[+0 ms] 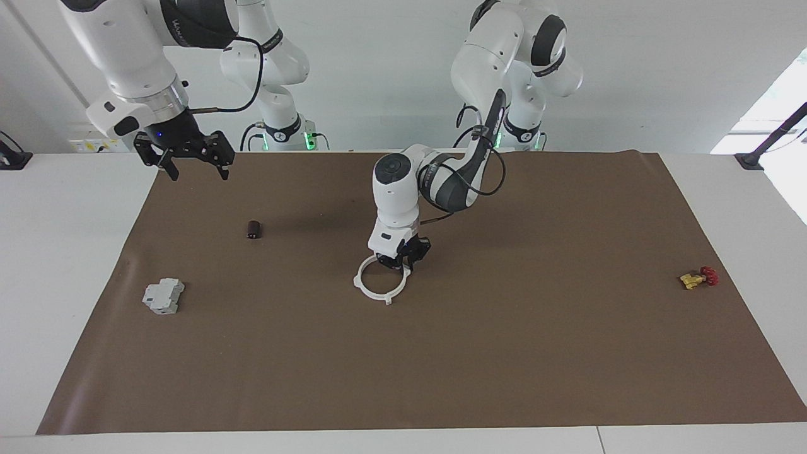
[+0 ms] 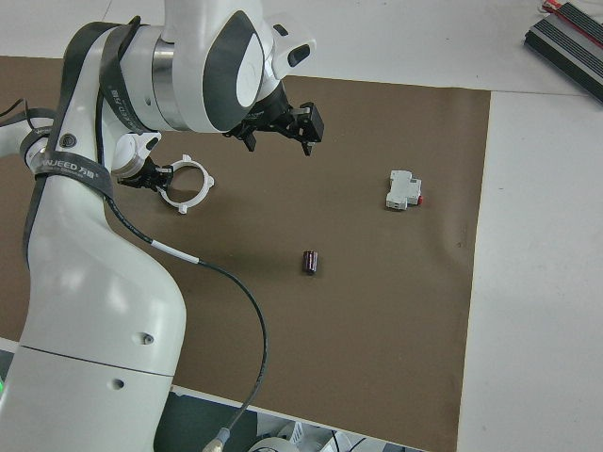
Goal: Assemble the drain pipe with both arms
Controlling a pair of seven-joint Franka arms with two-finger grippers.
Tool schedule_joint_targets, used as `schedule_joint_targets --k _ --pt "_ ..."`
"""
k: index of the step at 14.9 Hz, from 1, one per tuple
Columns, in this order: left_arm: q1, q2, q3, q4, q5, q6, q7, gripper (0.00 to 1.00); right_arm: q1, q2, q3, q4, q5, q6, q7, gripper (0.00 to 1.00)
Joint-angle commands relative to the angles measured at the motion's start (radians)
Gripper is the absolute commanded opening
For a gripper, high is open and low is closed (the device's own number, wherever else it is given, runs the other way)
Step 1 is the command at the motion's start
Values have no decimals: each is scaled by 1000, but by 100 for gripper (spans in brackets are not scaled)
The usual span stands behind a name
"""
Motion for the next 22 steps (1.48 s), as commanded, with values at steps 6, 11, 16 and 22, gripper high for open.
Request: schedule_joint_targets --k 6,11,16,22 --pt "-15 -20 14 -49 8 46 -20 0 -12 1 8 1 -3 11 -19 100" --pt "-12 -20 14 -48 7 58 -20 37 -12 -1 8 1 -5 11 -20 100" --pt "-11 -29 16 -48 7 58 -18 80 -12 -1 8 1 -6 11 -20 100" --pt "64 -165 16 -170 8 58 35 100 -12 1 8 3 -9 11 -20 100"
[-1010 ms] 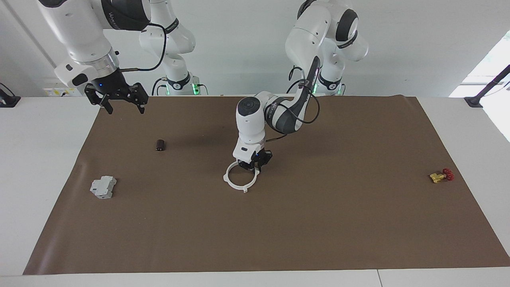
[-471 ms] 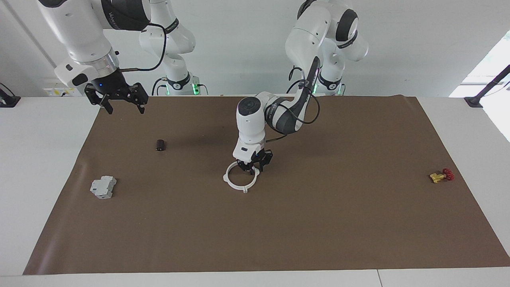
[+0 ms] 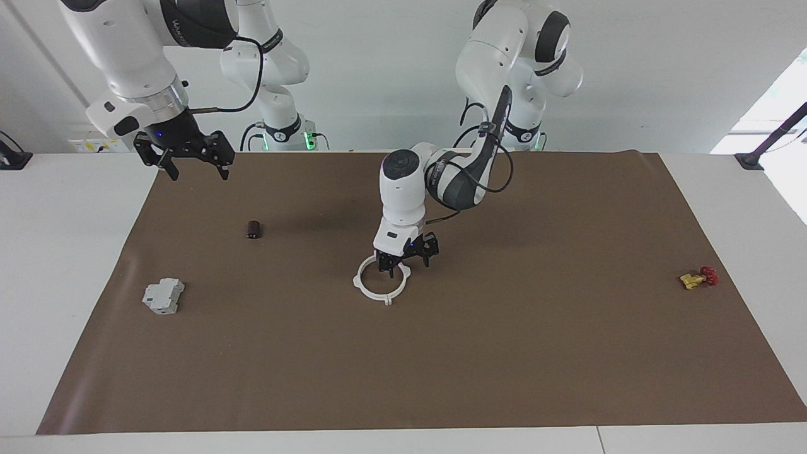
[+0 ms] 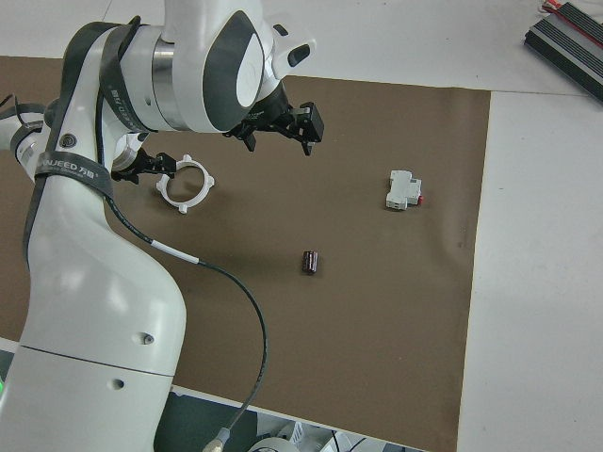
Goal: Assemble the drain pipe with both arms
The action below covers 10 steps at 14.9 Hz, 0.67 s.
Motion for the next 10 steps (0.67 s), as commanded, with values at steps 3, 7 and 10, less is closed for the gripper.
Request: schedule_joint_targets --k 3,7,10 --pt "163 -301 -4 -305 3 38 205 100 -11 1 8 6 -12 8 -20 100" --pt "324 -436 -5 -388 0 23 421 100 -12 1 10 7 -15 -1 -20 100" --pt "429 -509 -5 -384 -20 -67 547 100 -15 1 10 18 -8 -6 -22 100"
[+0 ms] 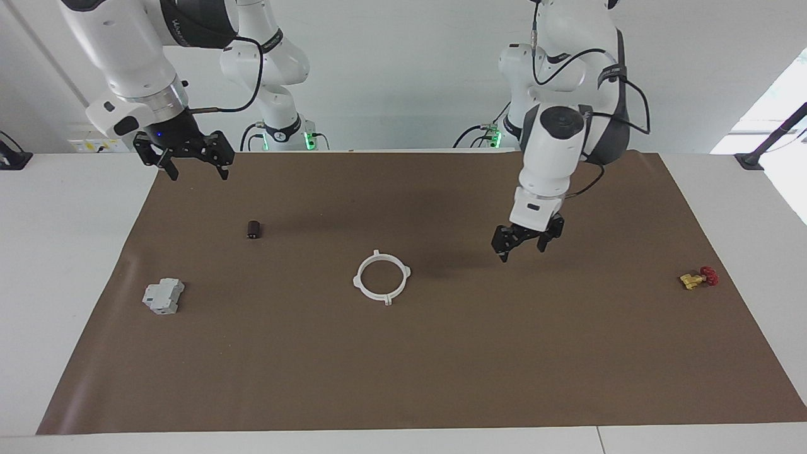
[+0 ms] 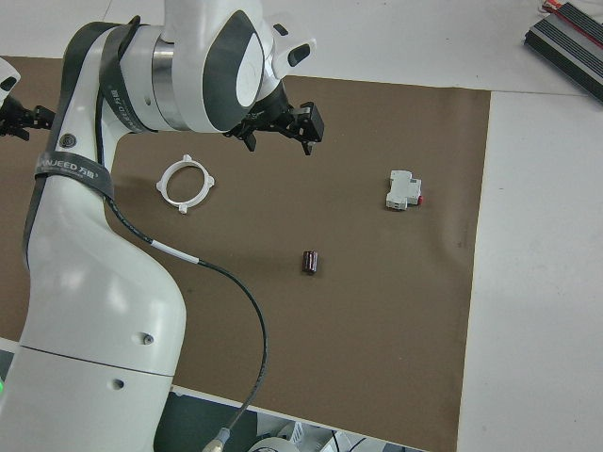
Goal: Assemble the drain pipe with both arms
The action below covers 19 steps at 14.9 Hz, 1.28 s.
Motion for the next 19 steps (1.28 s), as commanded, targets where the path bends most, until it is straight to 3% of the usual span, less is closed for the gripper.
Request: schedule_joint_targets --k 1,4,9,15,19 --pt "87 -101 -7 -39 -37 -60 126 100 -15 -1 10 16 -6 -21 -22 100" --pt "182 -169 -4 -1 -74 -194 328 100 -23 -7 7 40 -6 -63 -22 100" --pt "257 -175 -1 138 -74 -428 416 100 -40 -7 8 45 2 -69 -20 100" --pt "322 -114 0 362 -74 -624 551 100 -40 -6 10 45 5 -60 -20 100" --pt "351 -86 2 402 -95 -680 553 100 -38 -6 13 47 6 -58 -16 100"
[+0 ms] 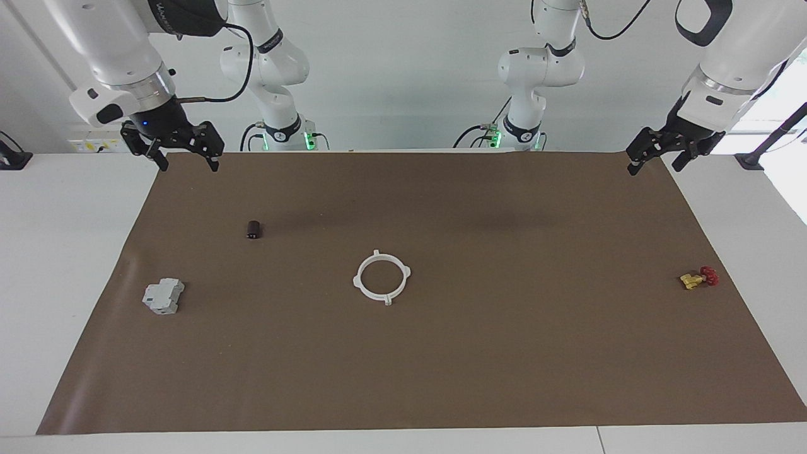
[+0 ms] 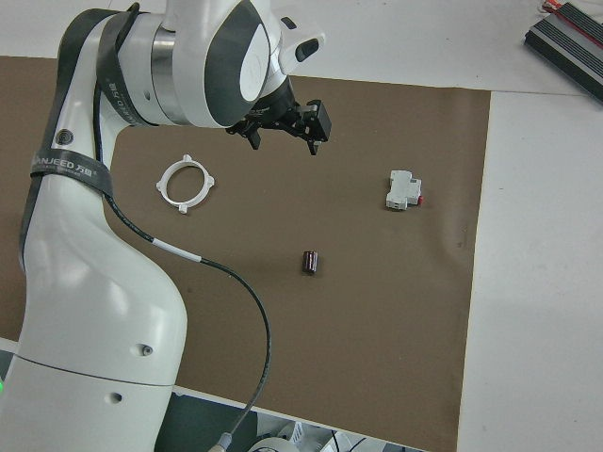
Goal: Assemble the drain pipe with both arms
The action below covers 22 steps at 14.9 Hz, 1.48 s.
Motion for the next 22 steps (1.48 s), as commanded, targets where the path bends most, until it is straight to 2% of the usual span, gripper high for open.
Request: schedule_joint_targets --k 1,5,22 --pt "29 38 -3 54 -41 -49 22 100 -8 -3 13 6 4 -5 -13 100" --pt "63 26 -4 38 -42 -40 61 100 -11 -3 13 5 4 -2 -11 100" --pt "51 9 -9 -2 -29 -4 67 100 -6 -3 14 5 4 -2 -9 100"
